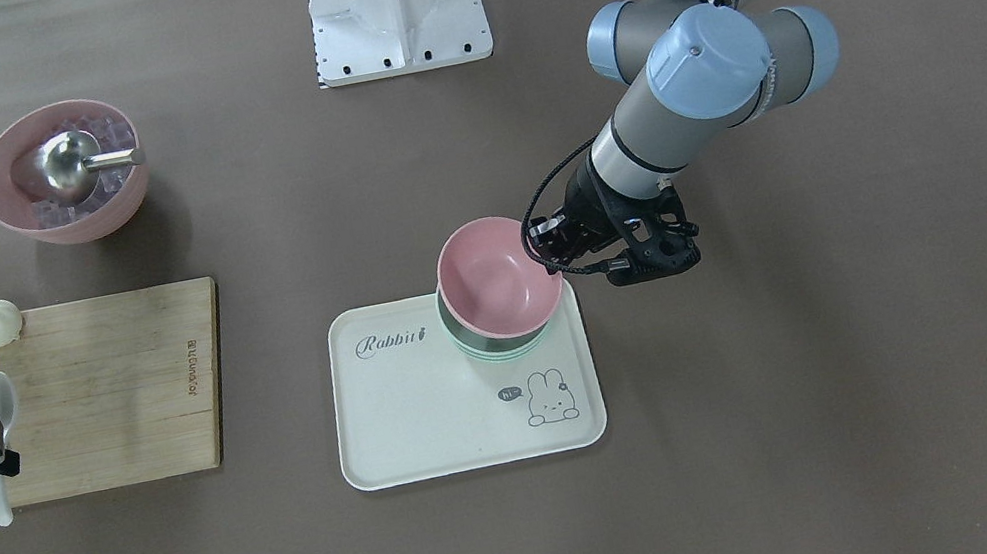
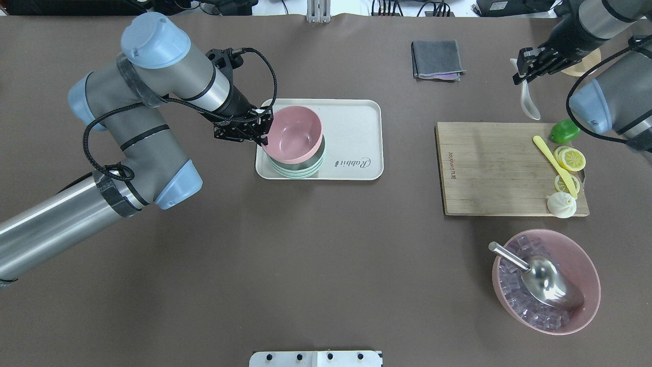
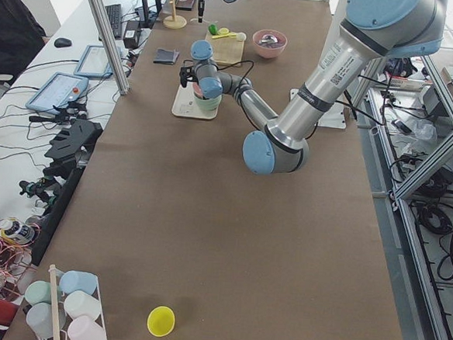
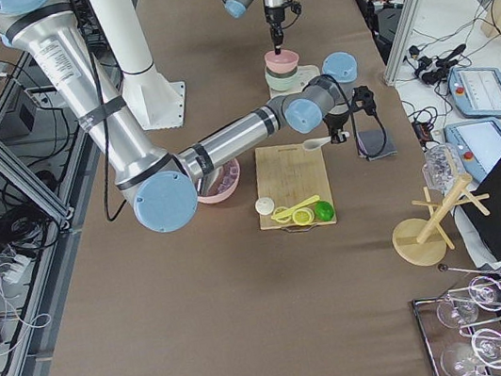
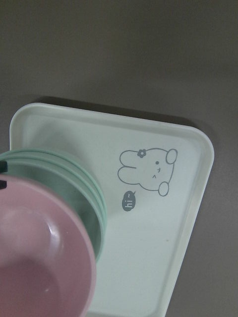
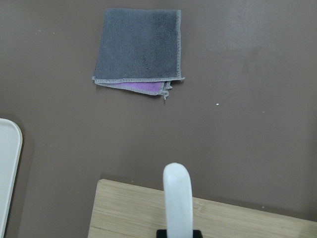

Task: Stack pink bowl on green and place spoon
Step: 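Release the pink bowl with the left gripper while the right carries the spoon over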

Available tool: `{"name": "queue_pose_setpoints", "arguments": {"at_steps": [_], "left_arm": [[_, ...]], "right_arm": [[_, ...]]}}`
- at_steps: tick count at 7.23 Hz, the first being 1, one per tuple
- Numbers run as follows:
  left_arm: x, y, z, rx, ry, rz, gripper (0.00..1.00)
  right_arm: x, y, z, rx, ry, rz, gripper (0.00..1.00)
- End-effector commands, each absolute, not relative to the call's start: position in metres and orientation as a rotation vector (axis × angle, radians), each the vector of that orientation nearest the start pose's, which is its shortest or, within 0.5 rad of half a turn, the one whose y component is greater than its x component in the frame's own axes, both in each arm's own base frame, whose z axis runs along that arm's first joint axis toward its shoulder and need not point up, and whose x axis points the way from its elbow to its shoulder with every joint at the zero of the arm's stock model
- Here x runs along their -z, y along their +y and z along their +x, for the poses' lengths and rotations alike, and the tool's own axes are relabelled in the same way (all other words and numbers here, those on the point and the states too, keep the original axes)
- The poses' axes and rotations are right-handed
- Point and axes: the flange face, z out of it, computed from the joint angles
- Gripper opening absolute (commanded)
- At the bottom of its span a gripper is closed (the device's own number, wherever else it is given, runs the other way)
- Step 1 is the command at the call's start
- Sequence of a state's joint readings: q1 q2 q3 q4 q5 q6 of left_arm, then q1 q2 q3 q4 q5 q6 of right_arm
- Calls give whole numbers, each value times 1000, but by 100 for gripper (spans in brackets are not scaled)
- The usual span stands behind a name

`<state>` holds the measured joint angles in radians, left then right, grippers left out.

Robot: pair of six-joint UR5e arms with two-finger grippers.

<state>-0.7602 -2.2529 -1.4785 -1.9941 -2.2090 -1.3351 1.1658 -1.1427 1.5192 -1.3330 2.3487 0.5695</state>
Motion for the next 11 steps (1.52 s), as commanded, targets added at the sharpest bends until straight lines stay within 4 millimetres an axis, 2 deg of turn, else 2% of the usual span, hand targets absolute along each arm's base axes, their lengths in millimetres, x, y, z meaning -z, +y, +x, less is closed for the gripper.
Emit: {"name": "queue_pose_setpoints", "arguments": {"at_steps": [1,2,4,5,6,7,8,9,10,11], "left_arm": [[-235,-546,470,148,1126,-41,17],[-235,-546,470,137,1130,-33,96],[-230,-544,466,126,1156,-14,98],[-221,-544,455,130,1172,0,98],[-207,-565,411,170,1194,24,98],[-215,-588,357,188,1221,-8,98],[-242,-603,293,250,1221,-1,98],[-274,-609,236,283,1195,71,97],[-316,-618,174,254,1146,168,97],[-369,-613,134,157,1079,246,97]], "right_arm": [[-406,-635,-203,87,-935,162,0],[-405,-636,-202,86,-936,164,0],[-396,-634,-199,87,-943,180,0],[-383,-633,-199,84,-953,192,0],[-364,-630,-203,41,-977,181,0],[-325,-629,-230,14,-1018,162,0],[-277,-620,-280,-6,-1060,126,0],[-228,-610,-327,-41,-1080,119,0],[-198,-593,-370,-65,-1088,146,0],[-189,-573,-405,-99,-1124,181,0]]}}
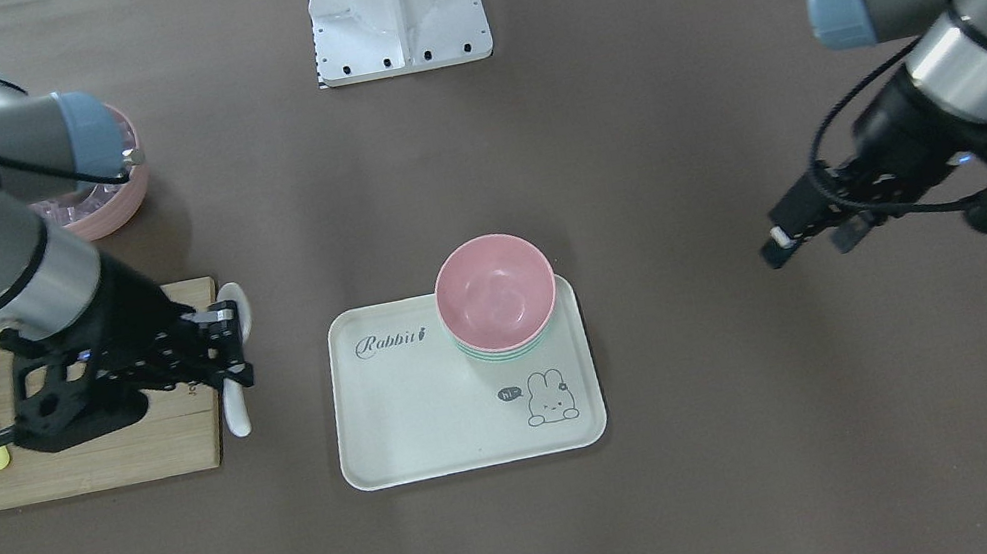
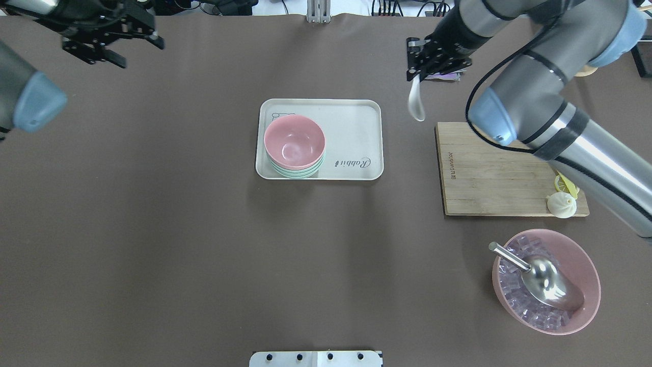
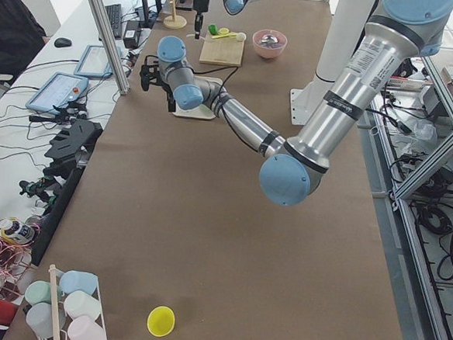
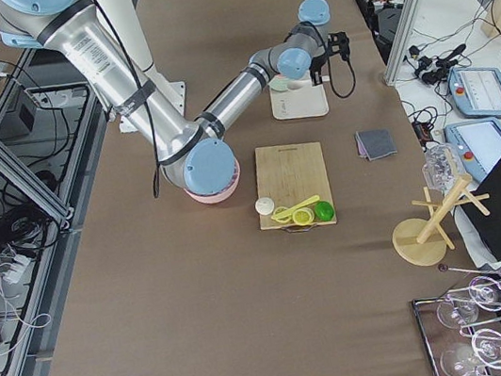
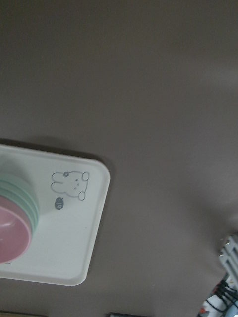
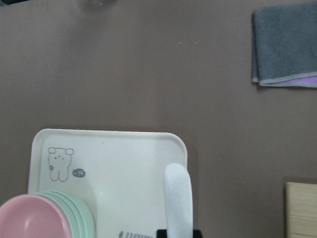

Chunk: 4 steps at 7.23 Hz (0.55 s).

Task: Stack pink bowl on green and place spoon
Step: 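Lower the white spoon into the pink bowl with the right gripper and release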

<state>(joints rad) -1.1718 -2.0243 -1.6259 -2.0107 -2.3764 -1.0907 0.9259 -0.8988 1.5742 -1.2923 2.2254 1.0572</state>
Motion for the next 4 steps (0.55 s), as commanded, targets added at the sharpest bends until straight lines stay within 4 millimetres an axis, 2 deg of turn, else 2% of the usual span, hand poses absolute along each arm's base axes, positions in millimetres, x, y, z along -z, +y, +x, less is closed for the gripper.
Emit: {"name": "queue_pose_setpoints", "arguments": {"at_steps": [1,2,3,4], "left_arm": [[-411,-603,117,93,1031,265,97],[-424,-597,115,85,1023,258,97],[-432,-593,114,88,1021,249,97],[-436,-593,114,90,1017,247,97]], "right_arm": [[-171,-560,-441,-175,-1149,195,0],[-151,-553,-473,-195,-1151,218,0],[-143,-543,-496,-205,-1148,223,0],[-130,-541,-508,-217,-1150,244,0]]}}
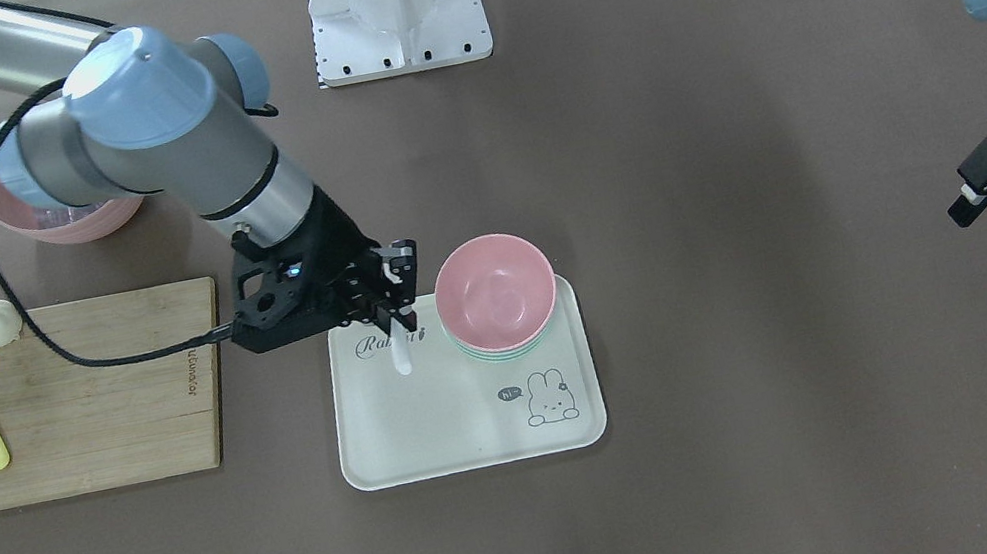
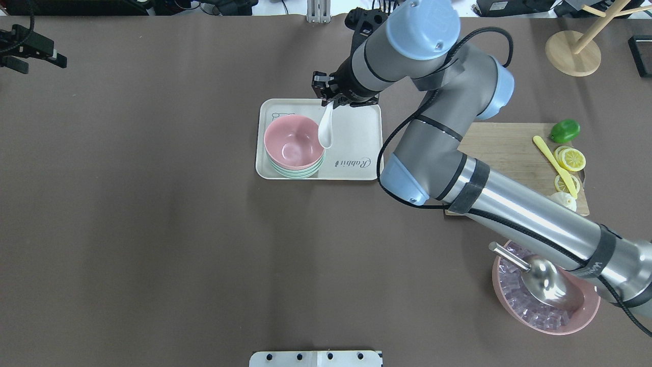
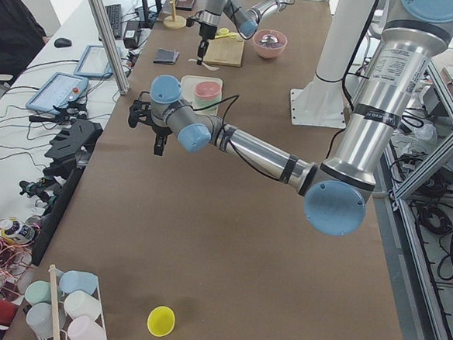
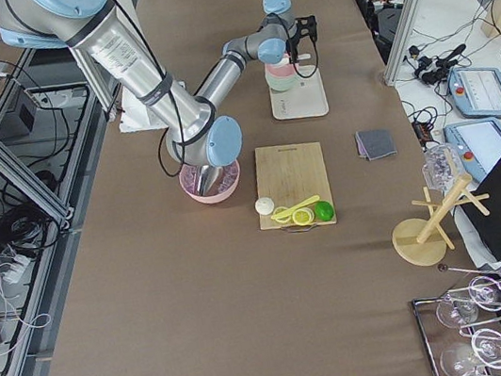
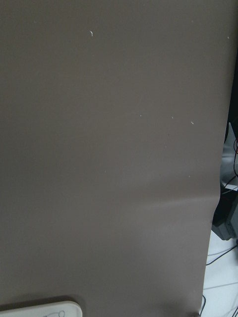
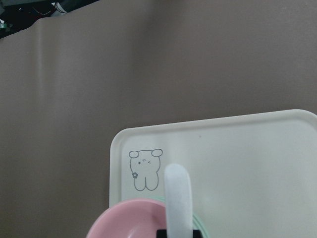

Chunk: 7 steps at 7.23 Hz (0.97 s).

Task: Stack pink bowl on green and place spoon
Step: 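Lower the white spoon into the pink bowl with the right gripper and release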

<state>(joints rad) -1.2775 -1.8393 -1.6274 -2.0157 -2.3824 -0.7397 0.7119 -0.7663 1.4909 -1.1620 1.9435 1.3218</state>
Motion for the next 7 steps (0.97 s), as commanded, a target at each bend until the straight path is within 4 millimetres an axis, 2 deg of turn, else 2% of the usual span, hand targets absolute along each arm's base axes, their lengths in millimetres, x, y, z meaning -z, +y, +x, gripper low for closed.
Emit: {"name": "queue_pose_setpoints", "arguments": {"at_steps": [1,2,3,5,6,7], "left_arm": [[-444,-590,113,96,1012,238,97],[-448,-590,116,94,1010,233,97],[-450,-590,116,95,1008,230,97],[-449,-591,116,94,1009,231,97],[-450,-592,116,95,1008,230,97],[-450,-592,116,95,1008,230,97]], "right_arm": [[-117,-540,-522,-225,-1169,245,0],[-113,-545,-536,-252,-1168,256,0],[-119,-545,-541,-254,-1163,264,0],[-120,-545,-542,-253,-1163,260,0],[-120,-544,-542,-253,-1165,257,6],[-124,-543,-541,-239,-1160,261,99]]}}
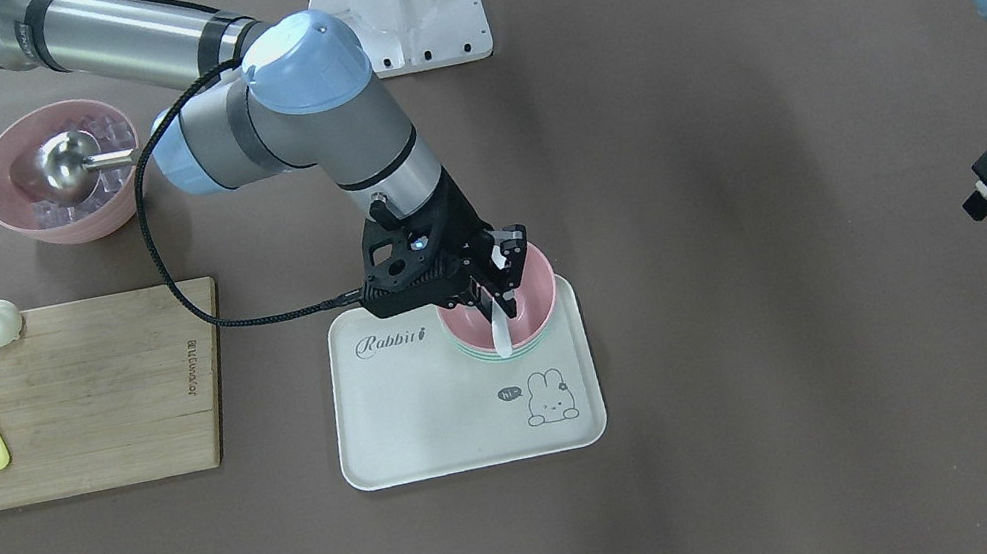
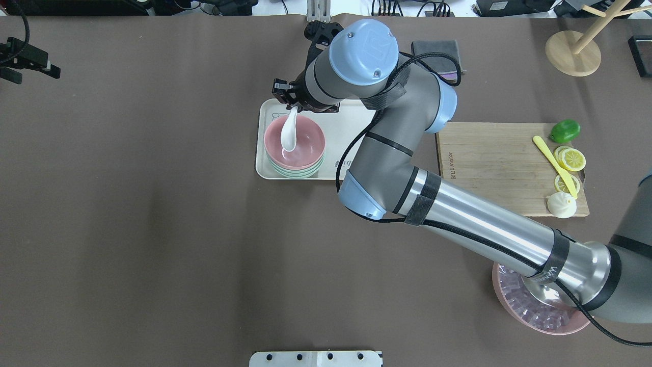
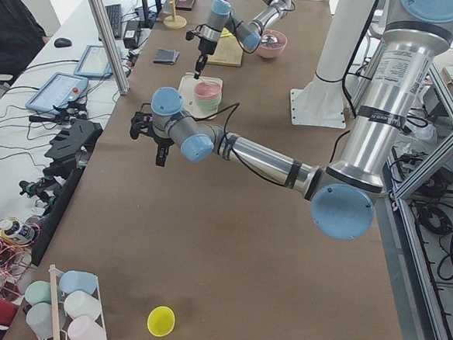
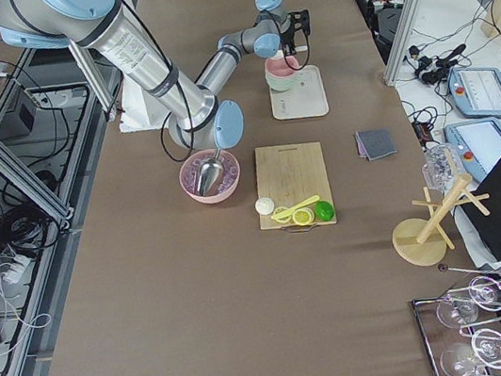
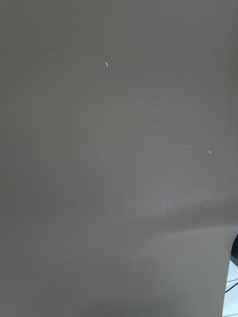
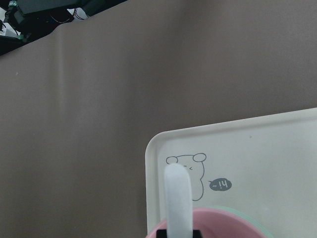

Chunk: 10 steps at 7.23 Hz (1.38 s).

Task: Stack pink bowl on green and place spoon

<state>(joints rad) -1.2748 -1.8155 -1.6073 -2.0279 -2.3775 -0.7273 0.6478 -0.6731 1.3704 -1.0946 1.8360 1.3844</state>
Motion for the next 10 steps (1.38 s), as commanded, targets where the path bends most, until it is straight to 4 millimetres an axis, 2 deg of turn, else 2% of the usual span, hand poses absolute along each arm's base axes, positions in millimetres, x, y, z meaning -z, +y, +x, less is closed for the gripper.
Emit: {"name": "queue_pose_setpoints", "arguments": {"at_steps": [1,3,4,5,6,8,9,10], "left_arm": [[-452,-592,116,96,1006,228,97],[-454,-592,116,98,1005,226,97],[-454,-592,116,90,1005,229,98],[-455,-592,113,89,1001,236,98],[-465,-596,99,89,983,250,98],[-513,-610,38,59,894,303,98],[-544,-606,2,135,866,262,98],[-558,-605,-14,129,842,235,98]], "right_arm": [[-129,-541,-537,-238,-1166,262,100],[-127,-541,-536,-239,-1169,262,100],[-124,-539,-532,-235,-1178,265,100],[-132,-545,-520,-222,-1181,234,100],[-156,-558,-486,-190,-1173,215,100],[-256,-591,-401,-77,-1090,218,100],[-300,-611,-346,-60,-1060,202,100],[-329,-617,-303,-37,-1000,179,100]]}}
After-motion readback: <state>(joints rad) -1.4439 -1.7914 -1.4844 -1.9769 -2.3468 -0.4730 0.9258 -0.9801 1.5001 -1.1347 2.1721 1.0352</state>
